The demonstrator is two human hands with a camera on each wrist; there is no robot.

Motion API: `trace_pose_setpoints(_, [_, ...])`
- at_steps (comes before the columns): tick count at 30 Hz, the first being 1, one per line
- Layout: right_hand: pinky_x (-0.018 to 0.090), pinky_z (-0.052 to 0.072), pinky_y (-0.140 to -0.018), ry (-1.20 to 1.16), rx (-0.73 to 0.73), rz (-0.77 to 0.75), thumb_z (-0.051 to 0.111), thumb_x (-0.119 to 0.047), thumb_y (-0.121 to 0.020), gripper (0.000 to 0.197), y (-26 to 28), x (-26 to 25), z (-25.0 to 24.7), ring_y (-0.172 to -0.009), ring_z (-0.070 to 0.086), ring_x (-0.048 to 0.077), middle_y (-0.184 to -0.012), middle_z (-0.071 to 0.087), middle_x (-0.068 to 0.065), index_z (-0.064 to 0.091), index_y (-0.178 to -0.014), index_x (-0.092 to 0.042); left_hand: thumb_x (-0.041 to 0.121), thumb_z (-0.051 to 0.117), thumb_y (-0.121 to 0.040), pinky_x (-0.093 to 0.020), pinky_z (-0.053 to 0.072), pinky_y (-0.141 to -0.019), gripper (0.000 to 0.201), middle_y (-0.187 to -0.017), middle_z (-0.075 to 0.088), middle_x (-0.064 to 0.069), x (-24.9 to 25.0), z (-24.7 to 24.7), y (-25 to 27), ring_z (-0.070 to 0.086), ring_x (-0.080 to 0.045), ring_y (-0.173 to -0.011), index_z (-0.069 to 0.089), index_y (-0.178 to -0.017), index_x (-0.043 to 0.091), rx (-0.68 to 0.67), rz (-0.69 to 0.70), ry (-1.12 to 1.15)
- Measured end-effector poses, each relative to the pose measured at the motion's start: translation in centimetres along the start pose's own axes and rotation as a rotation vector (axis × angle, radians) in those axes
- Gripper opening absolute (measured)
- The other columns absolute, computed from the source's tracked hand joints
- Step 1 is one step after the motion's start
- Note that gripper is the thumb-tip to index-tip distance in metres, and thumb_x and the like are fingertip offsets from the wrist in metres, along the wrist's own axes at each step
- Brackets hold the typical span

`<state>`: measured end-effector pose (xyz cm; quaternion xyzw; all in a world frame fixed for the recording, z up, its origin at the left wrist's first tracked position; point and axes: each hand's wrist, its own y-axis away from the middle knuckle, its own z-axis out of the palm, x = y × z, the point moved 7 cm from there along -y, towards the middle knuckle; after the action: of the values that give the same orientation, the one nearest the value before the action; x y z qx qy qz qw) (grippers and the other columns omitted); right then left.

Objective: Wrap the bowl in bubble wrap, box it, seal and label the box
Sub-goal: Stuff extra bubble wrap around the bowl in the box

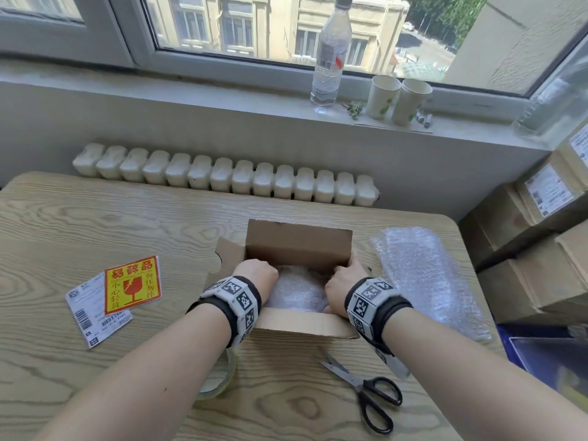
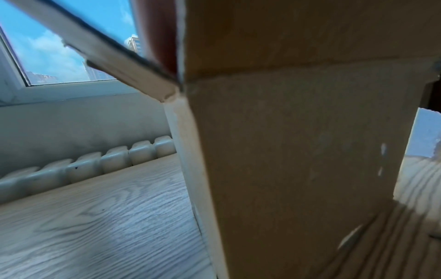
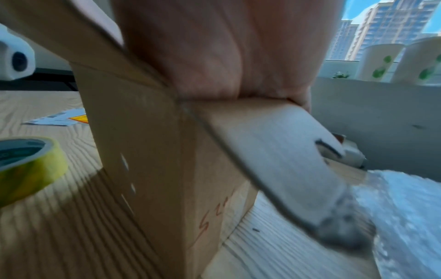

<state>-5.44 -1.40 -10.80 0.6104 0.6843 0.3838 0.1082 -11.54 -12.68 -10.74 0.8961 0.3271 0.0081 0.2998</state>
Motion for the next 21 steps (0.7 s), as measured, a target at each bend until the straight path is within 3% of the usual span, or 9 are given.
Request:
trace_pose_setpoints(4, [0.059,0.002,-0.113,-0.184,0.147,0.021,0.046,-0.039,-0.091,0.032,0.6,0.6,-0.5,-0.113,0.051,0.023,-0.106,0.067,0.003,0.067,-0.103,-0.018,0.011,0.056,-0.088,-0.035,0.049,-0.086,0.025,-0.117,0.064,-0.013,-0.1,-0.4,0.8,0.061,-0.029,-0.108,0.061,-0.113,0.005,-0.010,-0.005,0.076])
trace_pose_setpoints(7, [0.060,0.001,-0.115,-0.403,0.260,0.025,0.046,-0.035,-0.092,0.028,1.8,1.7,-1.5,-0.114,0.052,0.021,-0.108,0.068,-0.002,0.067,-0.106,-0.026,0.020,0.061,-0.087,-0.034,0.049,-0.083,0.023,-0.112,0.065,-0.011,-0.4,-1.6,1.8,0.062,-0.028,-0.103,0.062,-0.107,0.009,0.013,-0.007,0.135])
trace_pose_setpoints(10, [0.047,0.022,-0.113,-0.603,0.452,0.047,0.047,-0.035,-0.091,0.024,3.7,4.0,-3.3,-0.103,0.057,0.018,-0.101,0.070,-0.008,0.070,-0.098,-0.031,0.035,0.059,-0.089,-0.032,0.047,-0.081,0.032,-0.111,0.065,-0.009,-0.8,-4.4,2.9,0.061,-0.027,-0.102,0.061,-0.109,0.011,0.108,-0.016,0.183])
trace_pose_setpoints(12, [0.033,0.037,-0.102,-0.708,0.563,0.092,0.050,-0.030,-0.090,0.023,5.0,6.2,-4.0,-0.099,0.060,0.017,-0.099,0.072,-0.007,0.072,-0.096,-0.028,0.038,0.056,-0.091,-0.032,0.046,-0.083,0.036,-0.115,0.063,-0.007,-1.0,-7.0,3.7,0.059,-0.026,-0.106,0.058,-0.116,0.013,0.197,-0.021,0.209])
trace_pose_setpoints(14, [0.027,0.041,-0.090,-0.766,0.648,0.161,0.051,-0.026,-0.090,0.024,6.3,8.5,-4.2,-0.099,0.062,0.018,-0.099,0.072,-0.005,0.073,-0.096,-0.025,0.037,0.053,-0.092,-0.031,0.044,-0.081,0.033,-0.116,0.062,-0.004,-0.7,-9.8,4.3,0.057,-0.023,-0.106,0.057,-0.117,0.015,0.309,-0.018,0.231])
trace_pose_setpoints(17, [0.026,0.041,-0.090,-0.811,0.675,0.266,0.051,-0.025,-0.090,0.023,8.1,11.9,-3.3,-0.104,0.061,0.017,-0.107,0.071,-0.006,0.072,-0.100,-0.024,0.034,0.050,-0.093,-0.031,0.044,-0.087,0.033,-0.123,0.058,-0.002,0.9,-13.2,4.6,0.054,-0.020,-0.112,0.056,-0.122,0.019,0.429,0.008,0.294])
trace_pose_setpoints(21, [0.029,0.043,-0.091,-0.835,0.613,0.373,0.051,-0.025,-0.090,0.024,10.2,15.5,-0.3,-0.109,0.059,0.019,-0.114,0.068,-0.005,0.071,-0.104,-0.027,0.033,0.053,-0.091,-0.033,0.042,-0.096,0.036,-0.128,0.054,-0.001,4.7,-16.0,4.0,0.049,-0.019,-0.119,0.054,-0.126,0.022,0.477,0.053,0.370])
